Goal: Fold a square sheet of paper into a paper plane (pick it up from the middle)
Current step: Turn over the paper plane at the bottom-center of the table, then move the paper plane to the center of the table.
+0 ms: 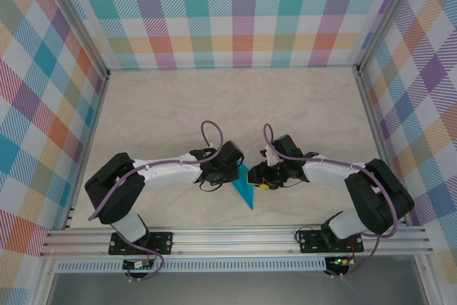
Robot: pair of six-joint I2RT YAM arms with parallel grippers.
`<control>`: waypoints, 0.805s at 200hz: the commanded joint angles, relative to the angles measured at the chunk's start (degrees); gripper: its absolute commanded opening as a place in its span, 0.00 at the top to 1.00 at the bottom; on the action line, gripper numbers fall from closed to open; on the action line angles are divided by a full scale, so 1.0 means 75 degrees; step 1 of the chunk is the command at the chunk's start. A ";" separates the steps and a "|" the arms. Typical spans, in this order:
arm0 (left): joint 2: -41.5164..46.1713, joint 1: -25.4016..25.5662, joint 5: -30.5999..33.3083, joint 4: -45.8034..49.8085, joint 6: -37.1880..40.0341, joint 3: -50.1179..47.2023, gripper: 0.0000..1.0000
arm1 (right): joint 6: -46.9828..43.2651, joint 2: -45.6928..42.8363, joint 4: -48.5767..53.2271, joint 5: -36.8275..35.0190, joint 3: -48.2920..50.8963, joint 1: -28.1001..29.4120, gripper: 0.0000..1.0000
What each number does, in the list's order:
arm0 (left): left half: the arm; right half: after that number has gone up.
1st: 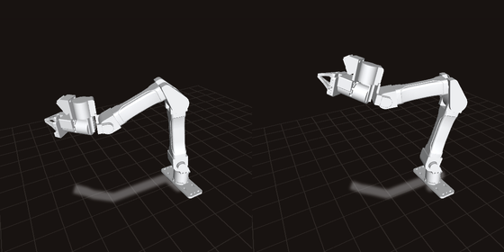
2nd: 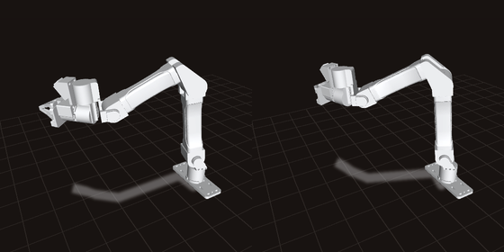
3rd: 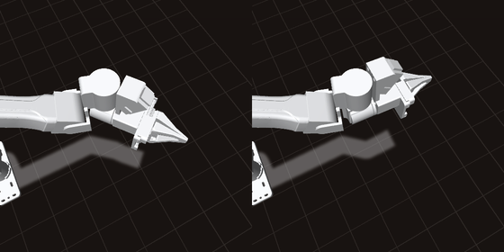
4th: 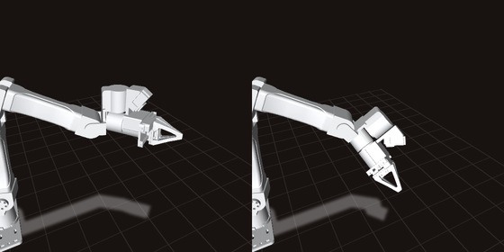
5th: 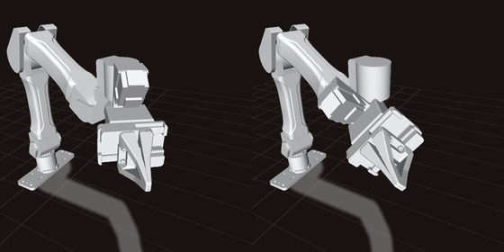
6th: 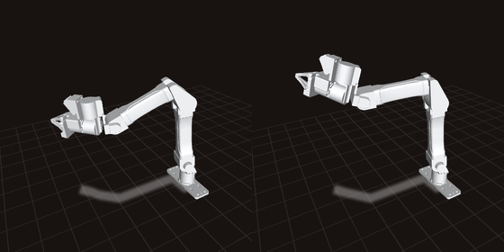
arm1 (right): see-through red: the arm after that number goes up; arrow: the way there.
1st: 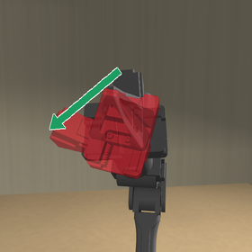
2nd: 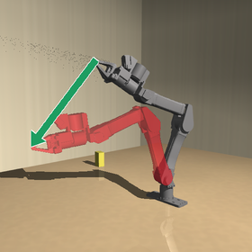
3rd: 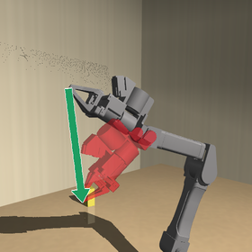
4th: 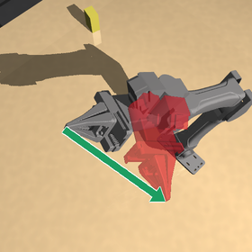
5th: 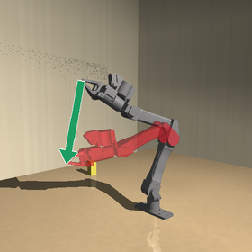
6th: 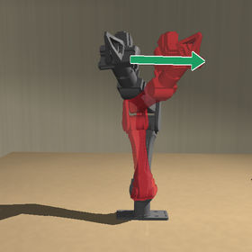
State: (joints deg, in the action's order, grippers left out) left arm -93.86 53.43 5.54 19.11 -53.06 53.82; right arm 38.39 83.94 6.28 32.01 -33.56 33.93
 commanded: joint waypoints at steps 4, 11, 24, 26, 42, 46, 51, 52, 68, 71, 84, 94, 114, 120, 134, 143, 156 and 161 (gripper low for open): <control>0.0240 -0.0093 0.0017 0.0088 0.0071 -0.0061 0.99 | 0.0048 0.0217 -0.0305 0.0107 -0.0225 0.0190 0.52; 0.0241 -0.0093 0.0001 0.0099 0.0079 -0.0041 0.99 | 0.0057 0.0254 -0.0345 0.0115 -0.0247 0.0235 0.51; 0.0246 -0.0092 0.0002 0.0097 0.0084 -0.0042 0.99 | 0.0105 0.0237 -0.0360 0.0081 -0.0248 0.0289 0.52; 0.0246 -0.0092 0.0009 0.0099 0.0077 -0.0049 0.99 | 0.0107 0.0234 -0.0367 0.0080 -0.0248 0.0300 0.51; 0.0246 -0.0096 0.0005 0.0081 0.0057 -0.0046 0.99 | 0.0053 0.0218 -0.0386 0.0091 -0.0267 0.0379 0.51; 0.0246 -0.0100 -0.0009 0.0088 0.0045 -0.0042 0.99 | 0.0018 0.0222 -0.0382 0.0111 -0.0275 0.0401 0.51; 0.0234 -0.0104 -0.0009 0.0070 0.0043 -0.0042 0.99 | -0.0008 0.0222 -0.0412 0.0135 -0.0277 0.0432 0.51; 0.0234 -0.0104 -0.0011 0.0073 0.0043 -0.0041 0.99 | -0.0009 0.0222 -0.0414 0.0136 -0.0274 0.0438 0.51; 0.0212 -0.0104 -0.0029 0.0116 0.0065 0.0013 0.98 | -0.0074 0.0234 -0.0485 0.0185 -0.0291 0.0511 0.51; 0.0211 -0.0100 -0.0033 0.0122 0.0072 0.0018 0.98 | -0.0086 0.0244 -0.0480 0.0179 -0.0293 0.0530 0.51; 0.0222 -0.0115 -0.0046 0.0102 0.0067 0.0020 0.98 | -0.0125 0.0239 -0.0435 0.0150 -0.0339 0.0589 0.50; 0.0233 -0.0122 -0.0052 0.0100 0.0073 0.0019 0.98 | -0.0201 0.0245 -0.0347 0.0068 -0.0391 0.0650 0.50; 0.0257 -0.0128 -0.0058 0.0088 0.0051 0.0021 0.98 | -0.0341 0.0244 0.0148 -0.0617 -0.0573 0.0846 0.50; 0.0269 -0.0119 -0.0066 0.0082 0.0055 0.0020 0.98 | -0.0381 0.0233 0.0316 -0.0961 -0.0620 0.0933 0.50; 0.0281 -0.0128 -0.0071 0.0084 0.0046 0.0007 0.98 | -0.0465 0.0222 0.0612 -0.1607 -0.0735 0.1137 0.50; 0.0298 -0.0131 -0.0063 0.0078 0.0035 0.0001 0.98 | -0.0478 0.0222 0.0642 -0.1792 -0.0752 0.1201 0.51; 0.0316 -0.0140 -0.0070 0.0053 0.0009 -0.0038 0.98 | -0.0484 0.0253 0.0503 -0.1735 -0.0739 0.1253 0.52; 0.0327 -0.0140 -0.0076 0.0041 -0.0003 -0.0041 0.98 | -0.0490 0.0267 0.0458 -0.1700 -0.0726 0.1275 0.53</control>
State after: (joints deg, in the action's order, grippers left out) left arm -93.45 53.08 5.37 19.29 -53.08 53.82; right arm 36.56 85.58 7.97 22.85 -37.95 42.52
